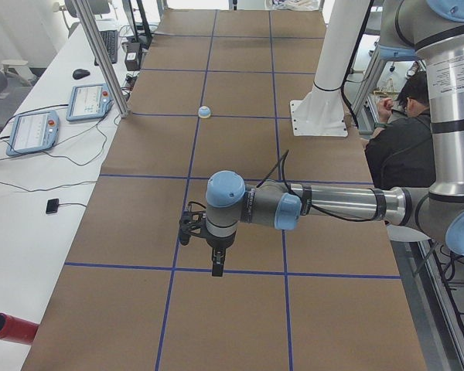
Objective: Place and press bell with both arms
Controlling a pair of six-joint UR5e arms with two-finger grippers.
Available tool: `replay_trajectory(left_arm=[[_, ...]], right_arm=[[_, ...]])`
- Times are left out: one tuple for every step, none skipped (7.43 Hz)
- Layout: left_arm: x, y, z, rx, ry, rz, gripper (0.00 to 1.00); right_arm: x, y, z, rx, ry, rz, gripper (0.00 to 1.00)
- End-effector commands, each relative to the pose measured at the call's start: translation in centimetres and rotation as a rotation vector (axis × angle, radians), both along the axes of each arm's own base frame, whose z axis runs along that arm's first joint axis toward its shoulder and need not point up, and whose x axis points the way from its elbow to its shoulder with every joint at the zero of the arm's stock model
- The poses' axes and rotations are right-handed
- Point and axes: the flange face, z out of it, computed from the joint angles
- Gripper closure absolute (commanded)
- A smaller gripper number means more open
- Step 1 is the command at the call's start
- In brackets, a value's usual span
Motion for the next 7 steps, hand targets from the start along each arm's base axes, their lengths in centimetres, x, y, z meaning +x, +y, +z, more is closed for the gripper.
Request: replay_trajectory(left_arm=[[0.07, 0.03, 0.17, 0.017, -0.004, 0.031, 0.00], [0.07, -0.07, 0.19, 0.012, -0.006, 0.040, 0.00], [0.07, -0.13, 0.20, 0.012, -0.006, 0.040, 0.00], [0.07, -0.13, 0.20, 0.012, -0.006, 0.040, 0.00], [0.06, -0.14, 0.27, 0.012, -0.007, 0.040, 0.00], [0.06, -0.11, 0.57, 0.005, -0.007, 0.040, 0.00], [0.07, -0.10, 0.64, 0.004, -0.006, 0.040, 0.00]], right_arm=[[0.94, -0.22, -0.83, -0.019, 0.001, 0.026, 0.00], [1.02, -0.01, -1.05, -0.017, 0.001, 0.028, 0.00], [0.96, 0.03, -0.89, -0.026, 0.003, 0.027, 0.00], [0.96, -0.09, -0.99, -0.026, 0.003, 0.027, 0.00], [0.96, -0.01, -0.85, -0.029, 0.003, 0.027, 0.00], [0.96, -0.01, -0.85, -0.030, 0.003, 0.027, 0.00], [0.93, -0.01, -0.82, -0.030, -0.001, 0.026, 0.00]])
